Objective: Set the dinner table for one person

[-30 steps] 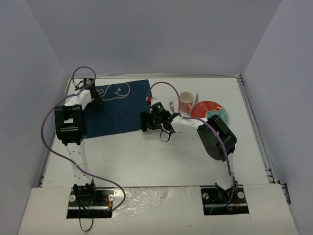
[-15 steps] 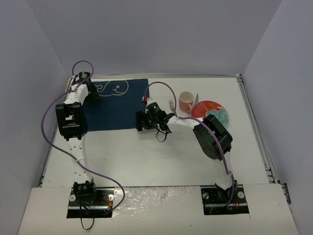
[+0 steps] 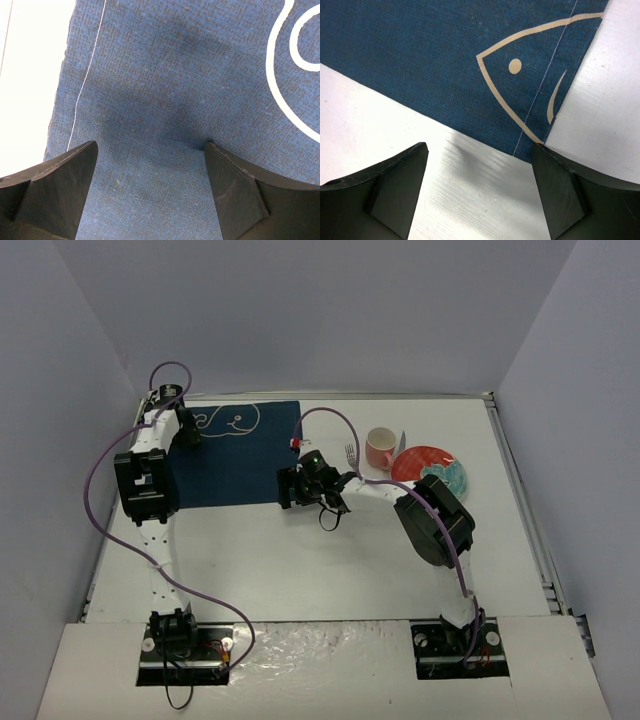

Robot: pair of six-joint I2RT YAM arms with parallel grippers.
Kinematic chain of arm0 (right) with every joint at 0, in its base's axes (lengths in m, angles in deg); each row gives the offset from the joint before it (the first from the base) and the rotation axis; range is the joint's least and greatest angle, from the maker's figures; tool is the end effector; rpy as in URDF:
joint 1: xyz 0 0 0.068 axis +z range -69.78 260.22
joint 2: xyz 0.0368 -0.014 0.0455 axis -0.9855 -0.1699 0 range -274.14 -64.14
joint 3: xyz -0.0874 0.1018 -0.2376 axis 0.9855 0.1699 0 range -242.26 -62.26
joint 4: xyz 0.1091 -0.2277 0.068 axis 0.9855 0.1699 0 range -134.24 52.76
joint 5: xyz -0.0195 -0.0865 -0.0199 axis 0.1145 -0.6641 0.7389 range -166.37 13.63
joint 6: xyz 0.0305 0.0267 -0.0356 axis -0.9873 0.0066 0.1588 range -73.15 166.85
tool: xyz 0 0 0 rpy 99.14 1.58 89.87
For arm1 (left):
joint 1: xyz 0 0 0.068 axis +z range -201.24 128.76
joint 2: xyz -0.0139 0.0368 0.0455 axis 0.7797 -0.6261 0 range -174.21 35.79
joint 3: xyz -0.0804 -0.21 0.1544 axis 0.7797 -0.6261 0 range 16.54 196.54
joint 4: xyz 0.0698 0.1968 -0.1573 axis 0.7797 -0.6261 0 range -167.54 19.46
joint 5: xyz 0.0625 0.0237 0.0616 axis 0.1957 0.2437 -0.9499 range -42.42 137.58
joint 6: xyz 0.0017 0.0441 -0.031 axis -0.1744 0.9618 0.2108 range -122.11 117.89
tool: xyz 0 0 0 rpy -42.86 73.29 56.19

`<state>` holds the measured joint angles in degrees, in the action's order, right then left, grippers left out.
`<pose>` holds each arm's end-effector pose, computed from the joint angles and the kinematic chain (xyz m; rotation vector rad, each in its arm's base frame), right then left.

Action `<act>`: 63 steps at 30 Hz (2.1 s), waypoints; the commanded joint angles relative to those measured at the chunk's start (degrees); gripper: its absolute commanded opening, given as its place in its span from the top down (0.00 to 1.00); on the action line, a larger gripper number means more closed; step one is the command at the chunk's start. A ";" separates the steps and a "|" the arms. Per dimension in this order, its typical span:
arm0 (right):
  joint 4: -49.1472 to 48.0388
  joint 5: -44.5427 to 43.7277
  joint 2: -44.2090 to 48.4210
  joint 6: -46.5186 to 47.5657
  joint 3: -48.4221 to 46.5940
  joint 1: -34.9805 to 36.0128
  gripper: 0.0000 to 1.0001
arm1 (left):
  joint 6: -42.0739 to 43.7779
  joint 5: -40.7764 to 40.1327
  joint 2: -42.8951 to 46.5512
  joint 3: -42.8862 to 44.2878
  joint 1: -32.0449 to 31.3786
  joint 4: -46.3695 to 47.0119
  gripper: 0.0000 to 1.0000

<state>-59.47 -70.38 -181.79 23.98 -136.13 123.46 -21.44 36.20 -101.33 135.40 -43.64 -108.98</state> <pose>0.3304 0.3158 0.1689 -0.4498 2.1224 0.7980 0.5191 0.0763 0.1822 -0.6647 2.4517 0.1742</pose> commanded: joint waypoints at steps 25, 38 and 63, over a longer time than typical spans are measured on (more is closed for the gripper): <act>3.71 -7.45 -2.43 -11.07 -2.40 4.22 0.16 | 2.74 -0.93 -7.84 9.63 4.53 -7.71 0.16; 3.62 -8.38 -2.80 -10.73 -3.26 4.53 0.15 | 2.54 -1.24 -8.21 11.09 4.62 -8.37 0.16; 5.91 -15.59 14.49 0.64 -5.49 3.16 0.00 | 2.89 8.91 7.16 9.75 2.97 -4.33 0.07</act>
<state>-51.72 -83.44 -176.75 22.72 -141.70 127.70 -19.37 40.98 -104.42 145.09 -39.87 -114.95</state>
